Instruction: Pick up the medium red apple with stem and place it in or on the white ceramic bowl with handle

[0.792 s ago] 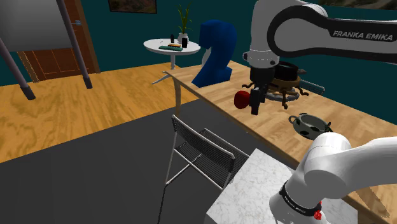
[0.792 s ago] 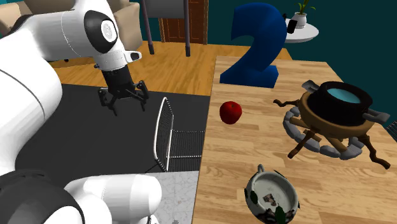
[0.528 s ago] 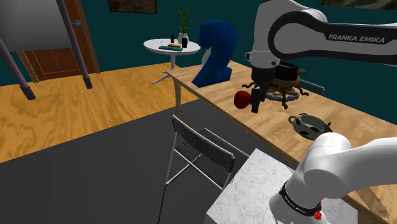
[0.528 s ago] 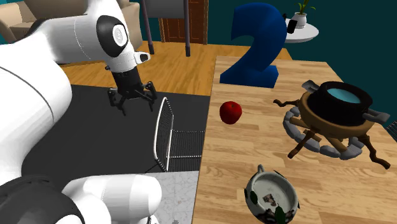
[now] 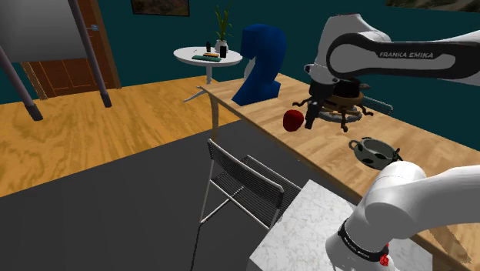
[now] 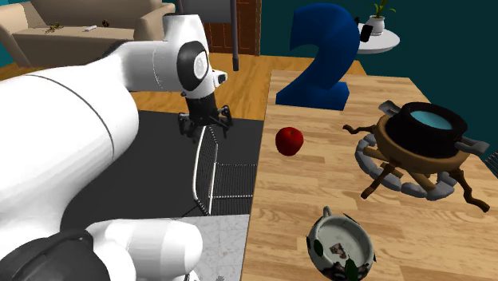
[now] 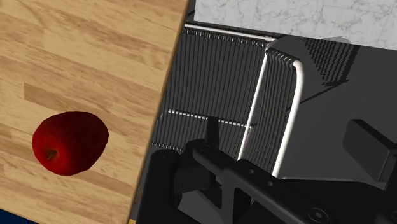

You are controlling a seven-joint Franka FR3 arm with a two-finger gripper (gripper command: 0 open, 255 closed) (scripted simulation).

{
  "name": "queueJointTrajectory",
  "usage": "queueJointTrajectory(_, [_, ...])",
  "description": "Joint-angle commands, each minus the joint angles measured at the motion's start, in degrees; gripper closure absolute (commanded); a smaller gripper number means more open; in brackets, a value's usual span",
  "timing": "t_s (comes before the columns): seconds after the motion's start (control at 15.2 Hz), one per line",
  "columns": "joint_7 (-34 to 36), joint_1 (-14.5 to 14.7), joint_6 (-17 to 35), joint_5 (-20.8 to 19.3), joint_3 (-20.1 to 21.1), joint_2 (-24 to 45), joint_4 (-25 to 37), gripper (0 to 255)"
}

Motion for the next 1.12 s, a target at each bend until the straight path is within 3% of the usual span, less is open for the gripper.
queueJointTrajectory(0.0, [-2.4, -0.6, 4.2, -1.1, -2.8, 1.3, -0.7, 0])
queueJointTrajectory(0.33, [-9.3, -1.2, 13.8, -2.3, -10.6, 6.7, 0.4, 0])
queueJointTrajectory(0.59, [-15.6, -0.2, 21.1, -1.0, -17.2, 12.5, 2.8, 0])
queueJointTrajectory(0.86, [-23.2, 2.5, 27.5, 3.1, -24.5, 19.4, 6.5, 0])
queueJointTrajectory(1.06, [-30.4, 5.7, 31.5, 9.0, -30.7, 25.3, 10.2, 0])
